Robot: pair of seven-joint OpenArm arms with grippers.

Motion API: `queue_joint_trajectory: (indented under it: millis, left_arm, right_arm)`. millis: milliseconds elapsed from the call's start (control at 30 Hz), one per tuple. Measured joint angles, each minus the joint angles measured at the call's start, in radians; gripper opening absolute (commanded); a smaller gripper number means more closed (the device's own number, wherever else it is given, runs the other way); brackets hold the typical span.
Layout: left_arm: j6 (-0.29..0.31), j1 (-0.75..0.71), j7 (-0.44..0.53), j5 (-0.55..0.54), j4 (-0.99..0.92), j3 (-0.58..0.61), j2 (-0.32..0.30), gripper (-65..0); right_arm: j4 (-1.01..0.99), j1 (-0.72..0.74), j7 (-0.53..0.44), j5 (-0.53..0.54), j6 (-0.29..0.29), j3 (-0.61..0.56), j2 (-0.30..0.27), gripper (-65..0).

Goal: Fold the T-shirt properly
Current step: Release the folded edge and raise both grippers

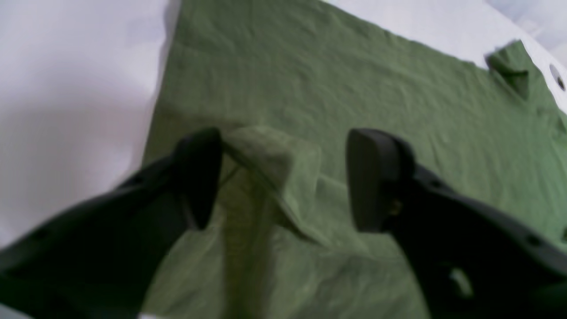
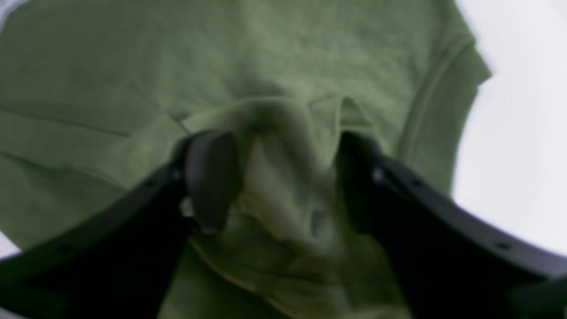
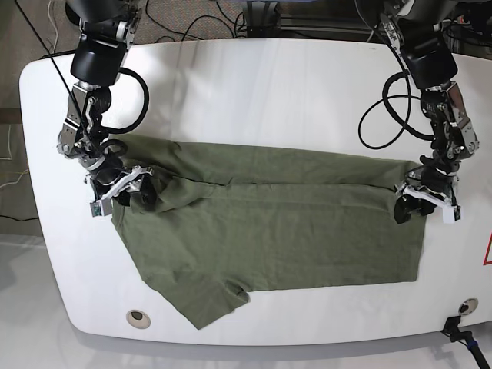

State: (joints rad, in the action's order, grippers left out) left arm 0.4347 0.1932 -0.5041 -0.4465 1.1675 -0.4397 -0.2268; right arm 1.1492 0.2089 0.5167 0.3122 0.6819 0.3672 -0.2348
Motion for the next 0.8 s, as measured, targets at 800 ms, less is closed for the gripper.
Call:
queue_joint_trajectory:
  millis: [800]
  left_arm:
    - [0.008, -0.395, 0.232, 0.155, 0.409, 0.000, -0.018, -19.4]
  right_arm:
    - [0.483, -0.368, -0.066, -0.133, 0.011, 0.155, 0.063, -22.3]
